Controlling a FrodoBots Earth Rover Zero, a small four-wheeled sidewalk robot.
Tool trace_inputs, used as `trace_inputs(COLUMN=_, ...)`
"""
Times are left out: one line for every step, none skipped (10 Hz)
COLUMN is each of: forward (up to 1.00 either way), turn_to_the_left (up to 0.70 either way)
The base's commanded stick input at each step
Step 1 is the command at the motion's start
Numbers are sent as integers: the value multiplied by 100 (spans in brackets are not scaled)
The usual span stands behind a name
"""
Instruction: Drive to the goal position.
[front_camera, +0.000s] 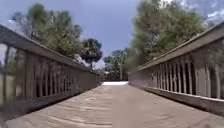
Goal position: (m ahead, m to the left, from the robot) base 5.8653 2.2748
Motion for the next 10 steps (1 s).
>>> trace_inputs(forward=85, turn_to_the_left=0)
trace_inputs(forward=85, turn_to_the_left=0)
trace_inputs(forward=85, turn_to_the_left=0)
trace_inputs(forward=85, turn_to_the_left=0)
trace_inputs(forward=85, turn_to_the_left=0)
trace_inputs(forward=85, turn_to_the_left=0)
trace_inputs(forward=85, turn_to_the_left=0)
trace_inputs(forward=85, turn_to_the_left=0)
trace_inputs(forward=85, turn_to_the_left=0)
trace_inputs(forward=85, turn_to_the_left=0)
